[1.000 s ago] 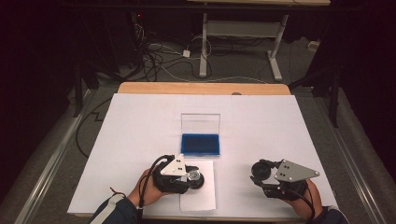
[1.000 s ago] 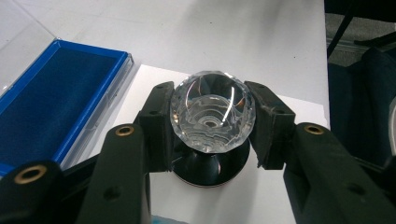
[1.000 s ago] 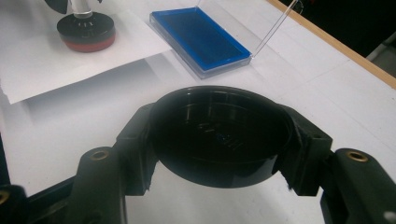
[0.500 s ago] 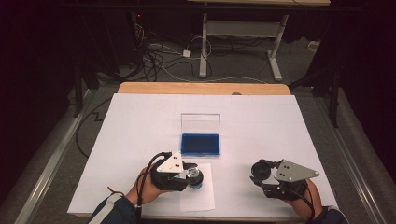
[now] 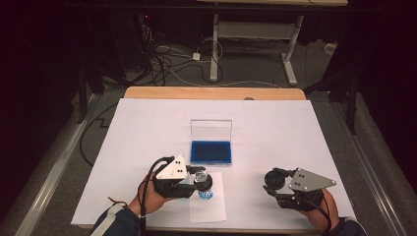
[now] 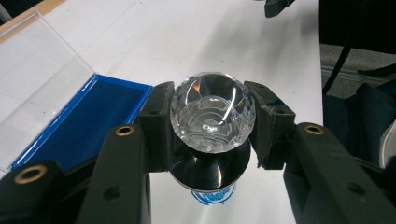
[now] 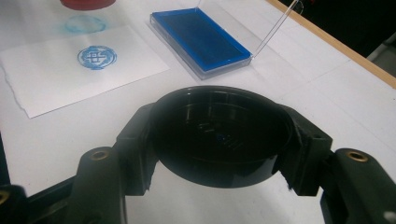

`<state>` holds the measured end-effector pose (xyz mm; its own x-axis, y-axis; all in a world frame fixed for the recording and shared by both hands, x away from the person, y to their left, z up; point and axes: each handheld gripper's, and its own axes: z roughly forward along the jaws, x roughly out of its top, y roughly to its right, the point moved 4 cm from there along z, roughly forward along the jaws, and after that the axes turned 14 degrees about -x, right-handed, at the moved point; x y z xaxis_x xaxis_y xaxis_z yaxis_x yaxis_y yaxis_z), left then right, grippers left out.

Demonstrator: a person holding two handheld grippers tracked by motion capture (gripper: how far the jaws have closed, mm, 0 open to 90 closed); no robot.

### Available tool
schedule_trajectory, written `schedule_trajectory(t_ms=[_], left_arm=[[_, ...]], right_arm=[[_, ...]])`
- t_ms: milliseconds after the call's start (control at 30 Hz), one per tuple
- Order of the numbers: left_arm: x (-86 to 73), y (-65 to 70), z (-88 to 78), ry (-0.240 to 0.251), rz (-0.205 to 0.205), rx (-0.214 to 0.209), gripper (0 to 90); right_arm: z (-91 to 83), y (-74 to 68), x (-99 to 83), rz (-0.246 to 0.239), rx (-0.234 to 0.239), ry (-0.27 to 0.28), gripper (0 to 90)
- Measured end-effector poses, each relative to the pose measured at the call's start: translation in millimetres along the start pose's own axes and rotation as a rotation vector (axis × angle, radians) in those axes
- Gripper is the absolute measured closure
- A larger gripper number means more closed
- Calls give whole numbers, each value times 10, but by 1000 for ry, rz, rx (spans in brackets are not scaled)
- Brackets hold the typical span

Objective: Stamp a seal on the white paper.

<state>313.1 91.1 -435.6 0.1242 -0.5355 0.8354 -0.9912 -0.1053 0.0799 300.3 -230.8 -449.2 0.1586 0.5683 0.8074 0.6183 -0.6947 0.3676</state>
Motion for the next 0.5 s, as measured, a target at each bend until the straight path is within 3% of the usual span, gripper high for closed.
schedule_trajectory(t_ms=[500], left_arm=[[31, -33, -99, 41, -8, 19, 541]], right_arm=[[38, 5, 10, 3, 7, -2, 385]])
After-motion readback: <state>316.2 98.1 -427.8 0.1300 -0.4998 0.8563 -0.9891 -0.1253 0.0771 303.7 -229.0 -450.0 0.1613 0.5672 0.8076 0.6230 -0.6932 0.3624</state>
